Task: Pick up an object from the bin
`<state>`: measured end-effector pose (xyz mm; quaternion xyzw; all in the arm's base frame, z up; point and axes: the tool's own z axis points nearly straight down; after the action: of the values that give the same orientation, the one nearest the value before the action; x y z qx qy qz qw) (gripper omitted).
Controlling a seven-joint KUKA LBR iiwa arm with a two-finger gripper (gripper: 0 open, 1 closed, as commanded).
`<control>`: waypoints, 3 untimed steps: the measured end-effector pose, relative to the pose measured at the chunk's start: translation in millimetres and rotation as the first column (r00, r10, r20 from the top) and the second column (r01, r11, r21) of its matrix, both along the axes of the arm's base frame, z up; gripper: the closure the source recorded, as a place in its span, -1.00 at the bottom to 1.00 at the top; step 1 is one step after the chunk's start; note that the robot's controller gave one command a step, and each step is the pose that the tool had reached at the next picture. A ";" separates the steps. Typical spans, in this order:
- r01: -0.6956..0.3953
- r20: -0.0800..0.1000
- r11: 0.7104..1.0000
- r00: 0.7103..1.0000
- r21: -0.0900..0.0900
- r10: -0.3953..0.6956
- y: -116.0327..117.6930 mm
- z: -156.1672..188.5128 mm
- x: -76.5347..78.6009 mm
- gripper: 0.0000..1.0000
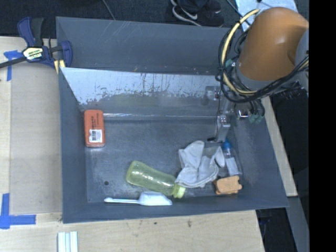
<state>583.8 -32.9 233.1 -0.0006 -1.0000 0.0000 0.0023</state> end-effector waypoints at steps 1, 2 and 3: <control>0.000 0.009 1.000 1.000 0.000 0.000 0.1 5.1 1.2 -1.00; -0.091 0.013 0.996 0.996 -0.001 0.091 0.3 -21.7 -3.2 -1.00; -0.349 0.007 0.937 0.937 -0.001 0.349 7.3 -52.1 -23.8 -1.00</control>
Offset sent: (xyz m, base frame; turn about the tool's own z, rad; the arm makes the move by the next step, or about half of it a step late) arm -0.0227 0.0002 -0.1156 -0.3683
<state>560.0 -25.6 181.0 0.1769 -0.9842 0.0002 -0.0013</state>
